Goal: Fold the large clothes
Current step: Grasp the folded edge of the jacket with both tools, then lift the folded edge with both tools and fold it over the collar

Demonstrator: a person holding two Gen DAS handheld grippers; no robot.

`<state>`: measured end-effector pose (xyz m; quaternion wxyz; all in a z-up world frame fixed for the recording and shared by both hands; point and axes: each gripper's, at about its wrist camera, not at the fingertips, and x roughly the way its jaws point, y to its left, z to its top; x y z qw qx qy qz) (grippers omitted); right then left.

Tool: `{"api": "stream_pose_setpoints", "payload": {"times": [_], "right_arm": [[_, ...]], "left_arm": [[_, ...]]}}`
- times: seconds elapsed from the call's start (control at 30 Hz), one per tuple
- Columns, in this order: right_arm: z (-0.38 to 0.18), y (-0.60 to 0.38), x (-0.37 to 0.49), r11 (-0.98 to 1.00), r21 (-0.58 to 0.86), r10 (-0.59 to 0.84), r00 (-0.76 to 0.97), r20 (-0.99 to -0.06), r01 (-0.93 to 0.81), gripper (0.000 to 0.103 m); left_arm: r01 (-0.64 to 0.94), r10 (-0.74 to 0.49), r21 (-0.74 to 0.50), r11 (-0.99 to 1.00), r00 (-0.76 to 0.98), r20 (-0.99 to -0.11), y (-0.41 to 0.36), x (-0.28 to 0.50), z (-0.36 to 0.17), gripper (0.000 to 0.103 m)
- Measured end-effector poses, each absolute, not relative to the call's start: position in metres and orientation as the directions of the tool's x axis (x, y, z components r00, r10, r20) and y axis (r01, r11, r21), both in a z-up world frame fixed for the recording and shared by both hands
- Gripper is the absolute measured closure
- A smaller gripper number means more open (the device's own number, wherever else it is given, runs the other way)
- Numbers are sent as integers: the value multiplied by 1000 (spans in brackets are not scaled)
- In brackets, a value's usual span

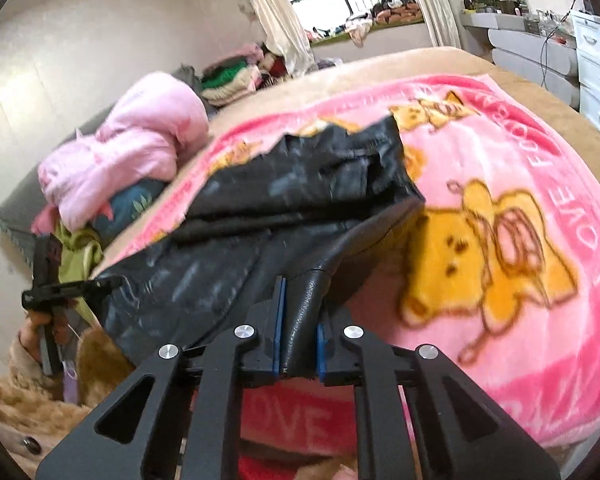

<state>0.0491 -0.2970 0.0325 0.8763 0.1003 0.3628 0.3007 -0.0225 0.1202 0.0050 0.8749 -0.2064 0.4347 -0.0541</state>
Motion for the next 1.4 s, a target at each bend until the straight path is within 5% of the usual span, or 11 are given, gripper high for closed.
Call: {"api": "stream_pose_setpoints", "payload": {"times": [0.47, 1.4], "right_arm": [[71, -301, 94, 796, 441, 600, 640, -481, -415, 93], [94, -264, 217, 851, 389, 520, 675, -524, -353, 92]], "left_arm": [[-76, -281, -482, 873, 729, -624, 137, 13, 51, 96], [-135, -255, -528, 838, 759, -599, 167, 114, 67, 95]]}}
